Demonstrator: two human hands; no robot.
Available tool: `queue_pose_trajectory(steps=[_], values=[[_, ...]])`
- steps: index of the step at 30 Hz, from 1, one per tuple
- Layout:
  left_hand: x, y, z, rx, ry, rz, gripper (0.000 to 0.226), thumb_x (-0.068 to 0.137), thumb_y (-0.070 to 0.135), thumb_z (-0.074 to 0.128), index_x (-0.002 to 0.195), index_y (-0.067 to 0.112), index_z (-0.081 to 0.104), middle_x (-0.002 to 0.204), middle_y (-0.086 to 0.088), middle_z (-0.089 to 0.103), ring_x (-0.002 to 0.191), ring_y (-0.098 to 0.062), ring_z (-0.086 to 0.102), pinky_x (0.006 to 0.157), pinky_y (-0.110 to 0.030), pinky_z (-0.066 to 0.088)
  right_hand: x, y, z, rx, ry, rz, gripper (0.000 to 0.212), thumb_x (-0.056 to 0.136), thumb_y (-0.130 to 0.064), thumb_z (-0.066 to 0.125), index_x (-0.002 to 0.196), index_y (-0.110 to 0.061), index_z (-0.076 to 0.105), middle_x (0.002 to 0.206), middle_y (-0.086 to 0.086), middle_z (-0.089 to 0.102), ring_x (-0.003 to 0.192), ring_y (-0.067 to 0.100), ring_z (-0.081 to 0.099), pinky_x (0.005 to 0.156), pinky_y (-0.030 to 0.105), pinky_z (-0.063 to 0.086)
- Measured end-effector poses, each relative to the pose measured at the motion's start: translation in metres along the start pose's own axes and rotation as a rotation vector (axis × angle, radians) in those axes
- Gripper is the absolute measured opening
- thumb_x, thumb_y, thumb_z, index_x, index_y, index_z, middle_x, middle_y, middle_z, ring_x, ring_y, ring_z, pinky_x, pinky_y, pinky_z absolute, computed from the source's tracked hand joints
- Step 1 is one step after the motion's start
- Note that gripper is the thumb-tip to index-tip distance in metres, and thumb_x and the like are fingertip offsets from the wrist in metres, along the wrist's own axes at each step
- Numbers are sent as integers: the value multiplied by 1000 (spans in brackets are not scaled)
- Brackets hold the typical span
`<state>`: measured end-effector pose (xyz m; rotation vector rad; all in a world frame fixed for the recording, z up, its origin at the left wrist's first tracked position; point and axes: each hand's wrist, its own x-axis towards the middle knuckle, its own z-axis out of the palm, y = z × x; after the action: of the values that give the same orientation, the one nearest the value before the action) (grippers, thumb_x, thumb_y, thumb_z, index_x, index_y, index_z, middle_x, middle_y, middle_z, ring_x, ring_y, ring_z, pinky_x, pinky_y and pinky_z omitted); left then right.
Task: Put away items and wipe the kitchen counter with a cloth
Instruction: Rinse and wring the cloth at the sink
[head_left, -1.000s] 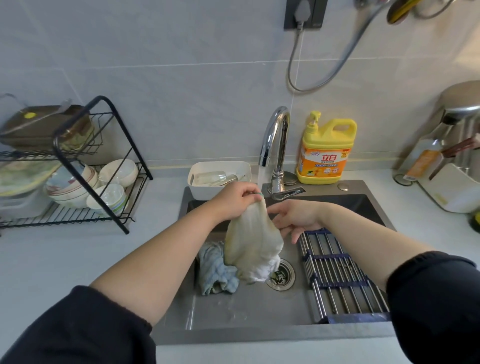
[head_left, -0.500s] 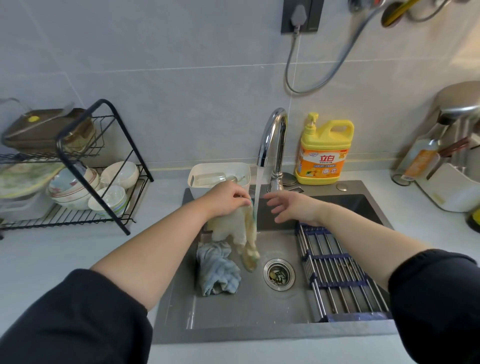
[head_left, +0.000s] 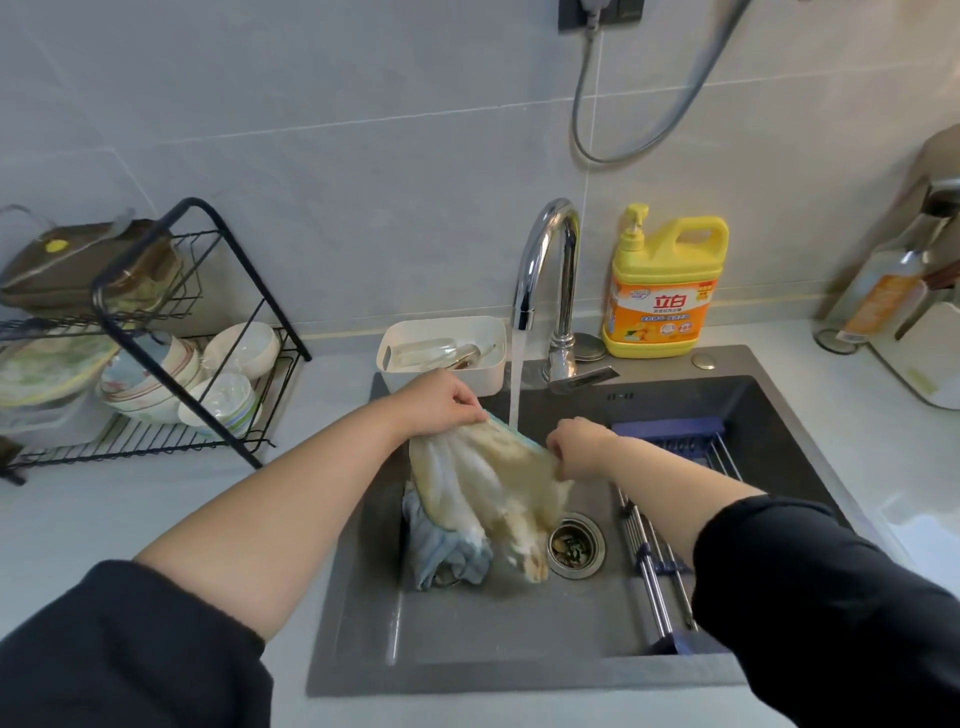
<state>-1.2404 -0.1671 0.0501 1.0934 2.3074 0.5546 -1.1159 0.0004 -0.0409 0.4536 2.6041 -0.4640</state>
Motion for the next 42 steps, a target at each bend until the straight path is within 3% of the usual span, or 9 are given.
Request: queue_pose_trajectory(steps=[4, 7, 12, 17, 21, 28, 32, 37, 42], values=[[-5, -11, 2, 474, -287, -153, 42, 76, 40, 76, 102, 9, 70, 87, 0, 63, 79, -16, 56, 61, -24, 41, -15, 22, -6, 187, 66, 75, 18, 87, -23, 55, 74, -11, 58, 81, 4, 53, 83, 24, 53, 72, 28, 43], [-7, -21, 2, 621, -274, -218, 36, 80, 36, 72, 97, 4, 68, 77, -2, 57, 76, -19, 51, 61, -26, 38, -23, 28, -20, 331, 196, 115, 29, 88, -25, 58, 64, -16, 45, 69, 0, 49, 72, 20, 49, 66, 28, 39], [-3, -26, 20, 121, 46, -202, 17, 84, 32, 69, 78, 26, 55, 80, -1, 68, 60, -14, 63, 62, -24, 48, -35, 21, -40, 677, 359, 97, 16, 89, -22, 63, 103, -14, 61, 97, 0, 60, 82, 15, 57, 61, 21, 47], [-5, 4, 25, -47, 163, 85, 17, 76, 22, 77, 77, 18, 61, 73, 5, 55, 67, -11, 48, 59, -25, 38, -41, 7, -46, 843, 116, -65, 43, 88, -9, 63, 126, -26, 56, 117, 3, 58, 96, 16, 60, 82, 29, 52], [-5, 10, 23, -87, 114, 202, 18, 75, 10, 77, 78, 19, 61, 70, 5, 51, 67, -12, 45, 62, -23, 37, -37, -9, -43, 736, 52, -123, 55, 79, -4, 69, 121, -37, 59, 126, 1, 54, 114, 19, 51, 99, 32, 43], [-16, -12, 30, -178, 41, 188, 21, 74, 7, 78, 84, 20, 66, 68, 9, 56, 61, 0, 47, 60, -10, 38, -39, -40, -31, 476, 129, -103, 21, 81, -22, 72, 102, -17, 70, 92, -1, 63, 86, 14, 57, 74, 24, 46], [-20, -54, 50, -286, 73, 19, 23, 71, 14, 82, 79, 23, 63, 74, 4, 58, 69, -9, 52, 66, -20, 41, -43, -39, -36, 592, 259, -76, 5, 82, -18, 71, 85, -16, 68, 79, -2, 59, 77, 14, 55, 68, 23, 46], [-4, -56, 93, -452, -47, 38, 85, 62, 19, 88, 135, 21, 45, 125, 6, 57, 115, -8, 52, 101, -26, 41, -41, -38, -39, 942, 216, -72, 7, 76, -5, 67, 76, -11, 64, 82, 14, 61, 80, 24, 58, 86, 42, 51], [27, -23, 121, -712, -1, -6, 24, 72, 16, 80, 95, 17, 71, 90, 4, 71, 87, -11, 66, 83, -29, 52, -47, -37, -49, 1367, 120, -158, 17, 83, 11, 52, 78, -5, 57, 81, 13, 61, 82, 23, 61, 90, 38, 49]])
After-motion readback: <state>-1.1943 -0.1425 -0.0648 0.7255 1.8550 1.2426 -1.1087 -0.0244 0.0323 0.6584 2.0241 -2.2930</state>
